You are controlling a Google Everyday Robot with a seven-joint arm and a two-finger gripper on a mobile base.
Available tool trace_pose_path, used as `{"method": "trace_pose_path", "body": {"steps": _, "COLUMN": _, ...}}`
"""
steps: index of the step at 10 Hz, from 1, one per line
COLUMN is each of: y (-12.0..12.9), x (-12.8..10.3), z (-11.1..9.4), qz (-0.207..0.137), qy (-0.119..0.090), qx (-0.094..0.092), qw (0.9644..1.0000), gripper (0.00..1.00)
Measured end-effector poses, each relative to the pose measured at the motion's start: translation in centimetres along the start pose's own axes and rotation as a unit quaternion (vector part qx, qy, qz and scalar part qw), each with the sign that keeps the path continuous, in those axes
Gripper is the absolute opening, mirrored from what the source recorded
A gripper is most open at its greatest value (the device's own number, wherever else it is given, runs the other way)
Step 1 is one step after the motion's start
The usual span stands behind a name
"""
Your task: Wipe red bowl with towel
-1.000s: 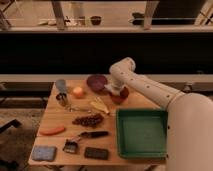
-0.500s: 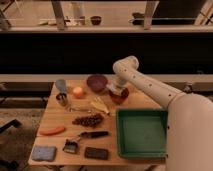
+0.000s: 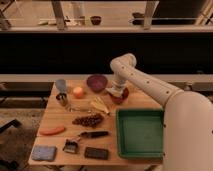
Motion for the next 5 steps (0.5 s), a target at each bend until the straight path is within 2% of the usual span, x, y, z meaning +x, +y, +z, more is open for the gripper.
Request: {"method": "trace_pose_path", "body": {"steps": 5, "y": 0.9, "x": 1.0, "z": -0.1, "qz": 0.002, "qy": 0.011, "qx": -0.023, "qw": 0.9997, "gripper": 0.0}}
